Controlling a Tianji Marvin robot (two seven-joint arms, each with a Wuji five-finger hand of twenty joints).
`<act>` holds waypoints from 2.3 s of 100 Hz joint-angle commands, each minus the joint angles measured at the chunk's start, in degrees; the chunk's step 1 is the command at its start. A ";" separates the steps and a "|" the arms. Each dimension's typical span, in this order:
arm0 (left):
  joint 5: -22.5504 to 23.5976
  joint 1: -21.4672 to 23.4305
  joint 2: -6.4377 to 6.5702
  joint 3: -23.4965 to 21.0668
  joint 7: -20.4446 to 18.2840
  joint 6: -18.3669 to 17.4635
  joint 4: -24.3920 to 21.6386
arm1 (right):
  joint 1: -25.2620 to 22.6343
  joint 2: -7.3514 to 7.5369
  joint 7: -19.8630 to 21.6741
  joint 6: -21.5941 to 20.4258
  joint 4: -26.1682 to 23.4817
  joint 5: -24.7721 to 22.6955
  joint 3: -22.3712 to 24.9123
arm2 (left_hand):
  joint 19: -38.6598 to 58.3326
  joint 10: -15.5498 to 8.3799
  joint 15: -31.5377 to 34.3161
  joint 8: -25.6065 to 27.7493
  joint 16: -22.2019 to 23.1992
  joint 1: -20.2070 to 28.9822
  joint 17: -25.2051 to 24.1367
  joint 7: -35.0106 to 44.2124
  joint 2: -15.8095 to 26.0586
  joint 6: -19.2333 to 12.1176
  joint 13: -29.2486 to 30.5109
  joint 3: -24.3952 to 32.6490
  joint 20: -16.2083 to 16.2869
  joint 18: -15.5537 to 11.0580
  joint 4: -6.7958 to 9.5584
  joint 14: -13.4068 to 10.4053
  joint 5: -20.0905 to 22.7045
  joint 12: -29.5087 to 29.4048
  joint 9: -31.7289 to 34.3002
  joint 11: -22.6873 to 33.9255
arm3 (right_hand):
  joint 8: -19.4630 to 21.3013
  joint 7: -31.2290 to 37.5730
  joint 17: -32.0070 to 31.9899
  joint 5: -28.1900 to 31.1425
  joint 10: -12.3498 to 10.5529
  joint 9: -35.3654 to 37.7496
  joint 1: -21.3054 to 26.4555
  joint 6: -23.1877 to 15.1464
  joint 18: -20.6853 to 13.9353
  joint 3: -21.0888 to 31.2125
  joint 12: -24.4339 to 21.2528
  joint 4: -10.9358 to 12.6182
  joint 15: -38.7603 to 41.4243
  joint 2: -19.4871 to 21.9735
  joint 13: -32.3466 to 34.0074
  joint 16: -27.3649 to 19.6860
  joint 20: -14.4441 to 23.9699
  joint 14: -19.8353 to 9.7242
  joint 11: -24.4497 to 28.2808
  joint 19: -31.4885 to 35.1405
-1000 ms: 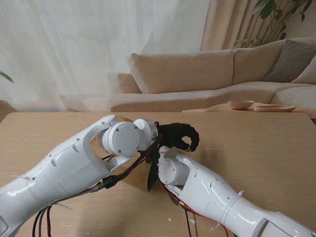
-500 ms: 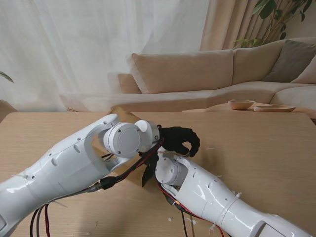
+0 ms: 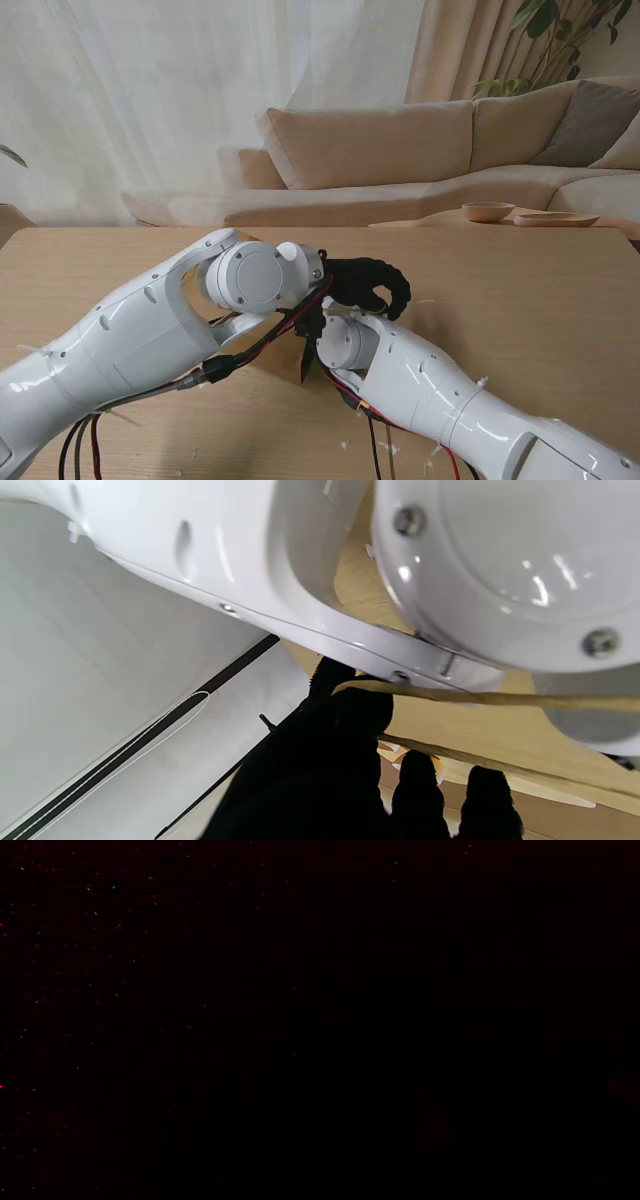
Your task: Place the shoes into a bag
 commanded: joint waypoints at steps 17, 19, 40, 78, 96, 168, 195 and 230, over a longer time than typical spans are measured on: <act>-3.14 0.67 -1.88 -0.54 -0.32 1.03 -3.64 | 1.83 -2.08 2.28 -1.96 1.04 -0.03 -1.47 | 0.86 0.84 0.66 1.02 0.61 -1.76 -0.51 2.43 2.53 -0.08 -0.77 -8.07 -0.26 -0.32 -1.18 -0.38 2.25 -0.38 -0.49 -0.50 | 1.98 2.93 2.53 0.21 -2.27 6.00 1.68 -7.87 -1.66 3.15 3.82 0.90 1.02 7.28 0.84 0.79 2.42 -0.86 7.62 11.06; -2.97 0.65 -1.85 -0.53 -0.31 0.92 -3.66 | 1.76 -2.12 2.17 -1.97 1.07 0.05 -1.40 | 0.88 0.73 0.65 1.04 0.60 -1.74 -0.51 2.40 2.63 -0.28 -0.76 -8.21 -0.25 -0.33 -1.24 -0.45 2.20 -0.40 -0.52 -0.54 | 2.01 2.93 2.53 0.21 -2.29 6.03 1.70 -7.75 -1.66 3.14 3.82 0.90 1.02 7.22 0.87 0.79 2.42 -0.78 7.61 11.06; -0.75 0.59 -1.07 -0.98 -1.20 0.30 -3.25 | 0.80 -0.60 2.63 -1.03 -1.53 -0.85 -0.37 | 0.95 0.63 0.59 1.10 0.55 -1.74 -0.54 2.27 2.61 -0.41 -0.81 -8.27 -0.22 -0.36 -1.10 -0.43 2.33 -0.45 -0.57 -0.67 | -3.41 -1.28 1.69 -7.27 -2.29 5.70 -1.45 -5.19 -0.48 4.72 1.52 0.92 -1.29 4.33 0.60 -0.34 1.48 -0.50 4.24 8.72; 3.28 2.45 0.10 -3.84 -1.52 -0.76 -1.35 | -0.39 3.34 8.26 -1.72 -5.42 -2.36 0.92 | 0.79 0.62 0.54 1.30 0.50 -1.74 -0.50 2.23 2.63 0.05 -1.10 -7.84 -0.47 -0.58 -1.02 -0.62 2.28 -0.39 -0.85 -0.65 | -6.11 -26.46 -2.69 -16.81 -2.46 -0.34 -11.15 5.28 1.74 9.33 -6.70 8.23 -23.06 1.74 -2.72 -10.96 -10.54 -3.95 -8.75 -21.78; 4.72 3.90 0.74 -5.83 -1.82 -1.75 -1.24 | -1.11 4.80 10.30 -2.37 -6.78 -2.48 1.93 | 0.73 0.51 0.54 1.52 0.49 -1.74 -0.47 2.39 2.60 0.29 -1.11 -7.62 -0.61 -0.56 -1.02 -0.69 2.40 -0.39 -0.82 -0.64 | -8.64 -29.91 -6.05 -22.62 -2.75 -6.72 -14.26 6.90 -0.84 5.98 -8.44 7.56 -29.50 2.41 -8.00 -14.33 -14.26 -5.91 -12.31 -34.30; 10.31 6.21 1.52 -9.05 -1.07 -4.30 0.87 | -8.99 11.01 15.55 -3.25 -16.56 -6.73 10.22 | 0.58 0.30 0.54 2.05 0.40 -1.75 -0.40 2.55 2.69 0.18 -1.19 -7.53 -1.07 -0.66 -0.97 -0.81 2.23 -0.32 -1.01 -0.50 | -7.10 -33.01 -5.97 -24.94 -2.40 -9.70 -14.44 5.59 1.50 -2.54 -9.10 10.22 -32.13 11.69 -9.30 -15.98 -9.37 -4.58 -12.77 -42.54; 11.14 6.73 1.57 -9.54 -0.66 -3.90 0.51 | -14.29 13.26 17.64 -2.31 -21.72 -9.30 15.51 | 0.62 0.04 0.53 2.13 0.41 -1.74 -0.40 2.58 2.92 0.08 -1.27 -7.76 -1.13 -0.69 -1.09 -0.92 2.03 -0.31 -1.06 -0.49 | -6.70 -33.55 -5.73 -25.35 -2.28 -9.60 -13.77 5.81 1.93 -3.86 -9.16 10.67 -31.67 11.99 -9.20 -15.73 -8.60 -4.46 -12.86 -42.69; 11.03 6.98 1.26 -9.32 0.29 -3.07 0.42 | -18.38 13.57 16.77 -2.40 -24.26 -8.56 19.68 | 0.66 0.25 0.55 1.92 0.47 -1.74 -0.42 2.62 2.88 0.10 -1.25 -7.68 -1.17 -0.65 -1.03 -0.82 1.97 -0.28 -1.03 -0.43 | -5.90 -32.74 -2.72 -24.15 -2.71 -8.37 -12.47 6.58 1.21 -1.31 -8.54 10.53 -28.30 10.83 -8.42 -13.96 -7.30 -4.90 -11.49 -41.81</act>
